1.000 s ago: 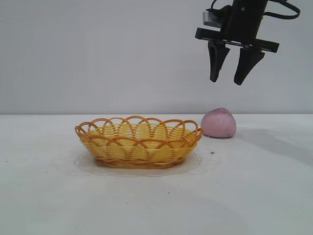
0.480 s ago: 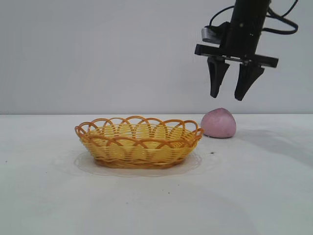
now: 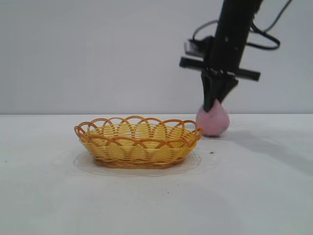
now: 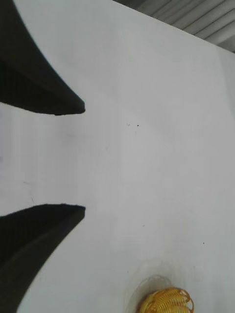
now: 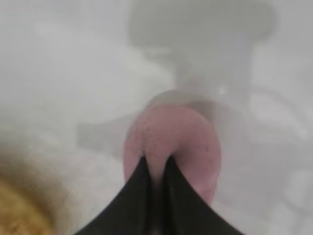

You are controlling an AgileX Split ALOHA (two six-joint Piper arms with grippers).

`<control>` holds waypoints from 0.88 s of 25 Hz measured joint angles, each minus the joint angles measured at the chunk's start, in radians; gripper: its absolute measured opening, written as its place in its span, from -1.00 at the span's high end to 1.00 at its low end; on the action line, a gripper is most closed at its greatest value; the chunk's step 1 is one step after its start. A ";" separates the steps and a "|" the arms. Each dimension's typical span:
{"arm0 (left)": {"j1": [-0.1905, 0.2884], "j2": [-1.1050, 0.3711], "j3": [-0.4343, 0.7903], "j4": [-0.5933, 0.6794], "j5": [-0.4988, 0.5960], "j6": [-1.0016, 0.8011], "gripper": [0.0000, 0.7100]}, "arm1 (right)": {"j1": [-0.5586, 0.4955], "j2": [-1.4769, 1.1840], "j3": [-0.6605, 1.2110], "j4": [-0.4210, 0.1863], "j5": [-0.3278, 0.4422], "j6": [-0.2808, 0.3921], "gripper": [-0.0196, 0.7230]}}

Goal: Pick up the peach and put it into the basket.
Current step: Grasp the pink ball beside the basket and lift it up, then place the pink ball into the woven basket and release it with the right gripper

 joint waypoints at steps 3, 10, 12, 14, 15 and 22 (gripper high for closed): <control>0.000 0.000 0.000 0.000 0.000 0.000 0.00 | 0.066 0.002 0.006 0.000 0.005 0.000 0.95; 0.000 0.000 0.000 0.000 0.000 0.000 0.00 | 0.157 0.024 0.135 -0.021 0.001 0.014 0.95; 0.000 0.000 0.000 0.000 0.000 0.000 0.00 | 0.155 0.028 0.208 -0.028 -0.005 0.009 0.95; 0.000 0.000 0.000 0.000 0.000 0.000 0.00 | 0.155 0.040 0.253 -0.030 -0.036 0.004 0.95; 0.000 0.000 0.000 0.000 0.000 0.000 0.00 | 0.155 0.045 0.264 -0.027 -0.048 0.001 0.95; 0.000 0.000 0.000 0.000 0.000 0.000 0.00 | 0.155 0.069 0.271 -0.015 -0.104 -0.022 0.95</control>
